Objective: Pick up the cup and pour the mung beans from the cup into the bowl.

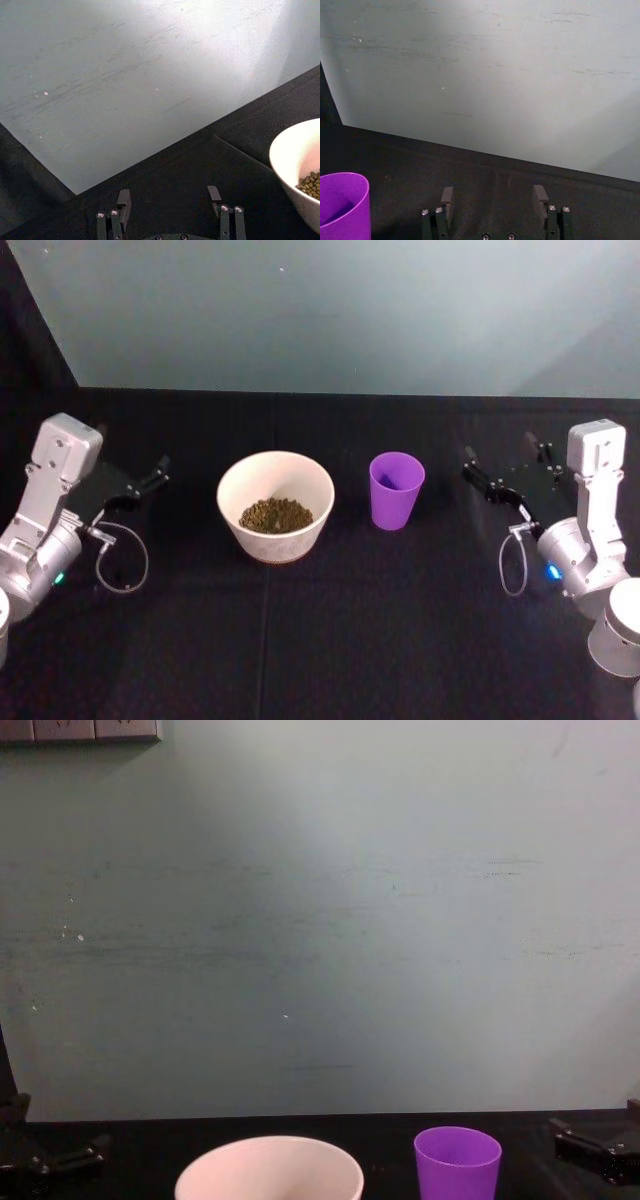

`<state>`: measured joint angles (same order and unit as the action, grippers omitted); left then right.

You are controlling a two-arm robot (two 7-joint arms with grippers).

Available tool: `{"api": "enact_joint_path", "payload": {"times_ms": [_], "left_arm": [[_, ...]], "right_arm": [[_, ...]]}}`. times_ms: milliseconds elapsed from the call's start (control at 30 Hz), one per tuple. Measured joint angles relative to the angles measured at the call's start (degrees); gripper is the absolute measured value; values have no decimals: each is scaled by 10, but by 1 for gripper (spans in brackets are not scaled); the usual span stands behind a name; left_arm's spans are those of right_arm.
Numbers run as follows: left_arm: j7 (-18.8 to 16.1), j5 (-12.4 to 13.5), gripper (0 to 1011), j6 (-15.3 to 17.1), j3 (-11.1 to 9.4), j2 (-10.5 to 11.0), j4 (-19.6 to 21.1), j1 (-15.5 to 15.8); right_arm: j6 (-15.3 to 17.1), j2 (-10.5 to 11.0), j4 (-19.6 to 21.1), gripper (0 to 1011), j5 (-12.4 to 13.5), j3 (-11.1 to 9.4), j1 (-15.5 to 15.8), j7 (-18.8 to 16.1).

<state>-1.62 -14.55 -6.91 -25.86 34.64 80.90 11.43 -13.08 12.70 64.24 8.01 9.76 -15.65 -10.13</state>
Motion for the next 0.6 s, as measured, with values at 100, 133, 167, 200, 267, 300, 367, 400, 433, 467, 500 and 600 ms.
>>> {"api": "enact_joint_path", "payload": {"times_ms": [100, 133, 167, 200, 267, 300, 367, 400, 433, 467, 500, 600], "left_arm": [[0, 0, 1000, 0, 0, 0, 0, 0], [0, 0, 1000, 0, 0, 0, 0, 0], [0, 0, 1000, 0, 0, 0, 0, 0], [0, 0, 1000, 0, 0, 0, 0, 0], [0, 0, 1000, 0, 0, 0, 0, 0], [0, 0, 1000, 0, 0, 0, 0, 0], [0, 0, 1000, 0, 0, 0, 0, 0], [0, 0, 1000, 0, 0, 0, 0, 0], [0, 0, 1000, 0, 0, 0, 0, 0], [0, 0, 1000, 0, 0, 0, 0, 0], [0, 0, 1000, 0, 0, 0, 0, 0], [0, 0, 1000, 0, 0, 0, 0, 0]], "right_arm": [[0, 0, 0, 1003, 1, 0, 0, 0], [0, 0, 0, 1003, 1, 0, 0, 0], [0, 0, 0, 1003, 2, 0, 0, -1], [0, 0, 0, 1003, 2, 0, 0, -1], [0, 0, 1, 1003, 2, 0, 0, -1], [0, 0, 1, 1003, 3, 0, 0, -1], [0, 0, 1, 1003, 3, 0, 0, -1], [0, 0, 1, 1003, 4, 0, 0, -2], [0, 1, 1, 1003, 4, 0, 0, -2], [0, 1, 1, 1003, 5, 0, 0, -2], [0, 1, 1, 1003, 5, 0, 0, -2], [0, 1, 1, 1003, 5, 0, 0, -2]]}}
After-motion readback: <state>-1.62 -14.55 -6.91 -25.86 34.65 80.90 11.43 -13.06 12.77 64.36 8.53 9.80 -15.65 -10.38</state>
